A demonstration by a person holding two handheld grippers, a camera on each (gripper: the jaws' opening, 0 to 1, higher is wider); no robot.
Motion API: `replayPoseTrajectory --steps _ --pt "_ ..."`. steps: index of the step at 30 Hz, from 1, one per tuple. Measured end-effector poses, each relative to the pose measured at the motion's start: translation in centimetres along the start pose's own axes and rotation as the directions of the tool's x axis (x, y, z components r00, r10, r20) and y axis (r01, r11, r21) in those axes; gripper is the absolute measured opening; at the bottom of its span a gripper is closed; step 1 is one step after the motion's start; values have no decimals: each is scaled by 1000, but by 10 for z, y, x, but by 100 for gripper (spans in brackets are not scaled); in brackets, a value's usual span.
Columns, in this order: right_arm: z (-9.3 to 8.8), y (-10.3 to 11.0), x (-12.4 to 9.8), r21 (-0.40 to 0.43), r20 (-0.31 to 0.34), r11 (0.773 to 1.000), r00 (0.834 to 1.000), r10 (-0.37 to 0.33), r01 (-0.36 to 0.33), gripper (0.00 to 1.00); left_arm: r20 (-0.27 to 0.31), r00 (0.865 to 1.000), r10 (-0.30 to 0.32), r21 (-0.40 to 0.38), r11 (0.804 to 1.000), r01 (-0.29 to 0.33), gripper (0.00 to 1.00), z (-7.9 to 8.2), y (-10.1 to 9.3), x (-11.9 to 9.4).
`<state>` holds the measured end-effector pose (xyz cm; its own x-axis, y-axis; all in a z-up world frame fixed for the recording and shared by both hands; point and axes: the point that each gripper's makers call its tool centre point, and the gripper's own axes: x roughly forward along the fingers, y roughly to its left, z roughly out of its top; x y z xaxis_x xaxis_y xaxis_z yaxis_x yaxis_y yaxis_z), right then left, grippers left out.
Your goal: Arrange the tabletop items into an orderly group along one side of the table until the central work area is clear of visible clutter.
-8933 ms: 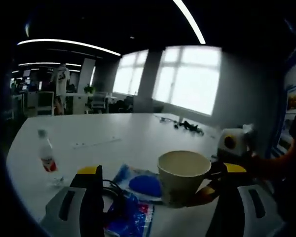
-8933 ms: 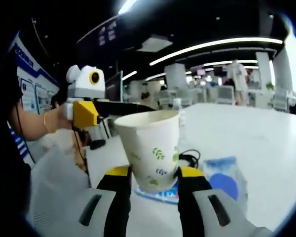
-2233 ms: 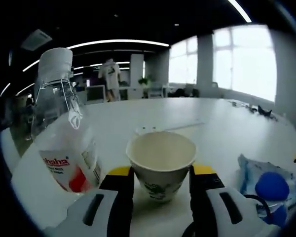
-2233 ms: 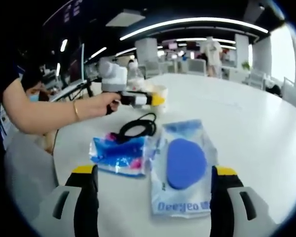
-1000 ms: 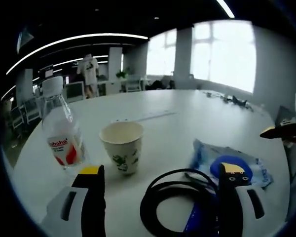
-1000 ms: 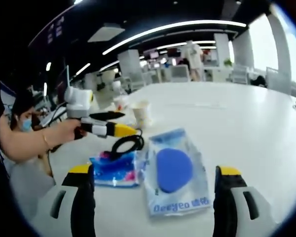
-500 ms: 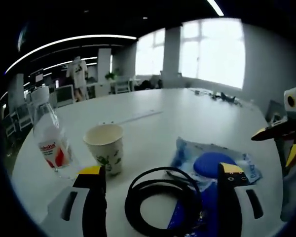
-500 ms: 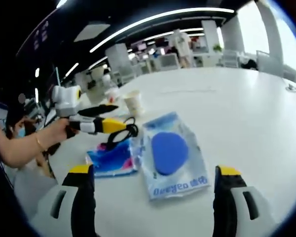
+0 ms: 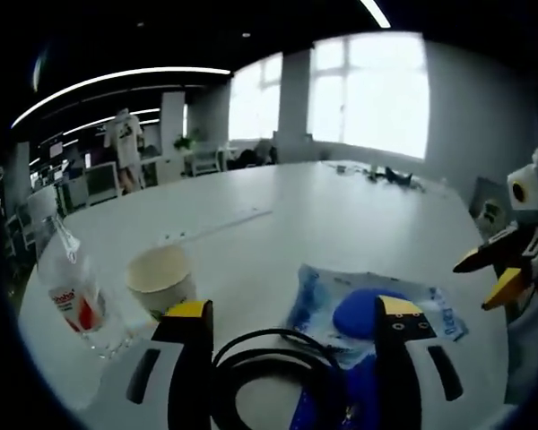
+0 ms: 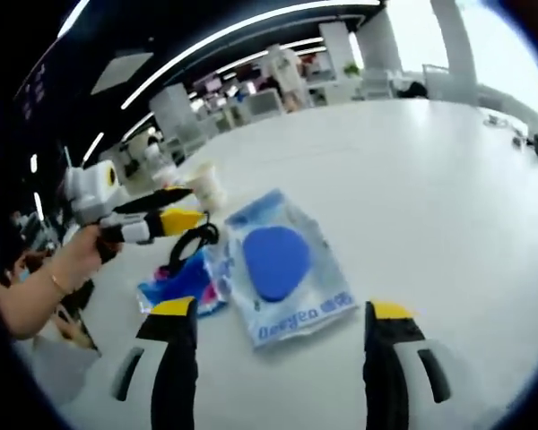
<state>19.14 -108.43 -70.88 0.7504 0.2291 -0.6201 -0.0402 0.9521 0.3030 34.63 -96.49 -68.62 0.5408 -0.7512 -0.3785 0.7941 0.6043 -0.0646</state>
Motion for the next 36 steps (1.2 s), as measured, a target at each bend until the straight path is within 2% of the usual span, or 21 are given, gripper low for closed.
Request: replayPoseTrajectory --steps 4,12,18,22,24,27,30,36 --pt "-9 -5 2 5 -29 999 998 -48 48 71 -16 1000 -11 -1 1000 10 61 1 -1 9" --pt "-20 -11 3 60 -68 994 994 -84 88 64 -63 998 -27 5 1000 28 56 -6 -3 26" --pt "-17 -13 3 113 -41 988 994 -100 104 58 -102 994 -33 8 999 34 53 -12 -6 37" --pt "-17 -19 5 128 -50 985 993 -112 117 54 -160 986 -37 16 999 40 52 -21 -7 43" --pt "-18 -18 5 149 -55 982 993 -106 113 52 -180 983 -31 25 999 36 50 -24 -6 47" --pt "-25 -4 8 182 -78 982 996 -41 55 46 -194 981 -26 1 1000 27 44 -28 -5 49" --pt "-31 3 11 162 -106 986 994 -17 34 45 -211 977 -26 3 1000 28 41 -33 -5 53" --pt "-31 6 13 172 -103 985 995 5 13 41 -222 975 -16 10 1000 18 38 -35 0 55"
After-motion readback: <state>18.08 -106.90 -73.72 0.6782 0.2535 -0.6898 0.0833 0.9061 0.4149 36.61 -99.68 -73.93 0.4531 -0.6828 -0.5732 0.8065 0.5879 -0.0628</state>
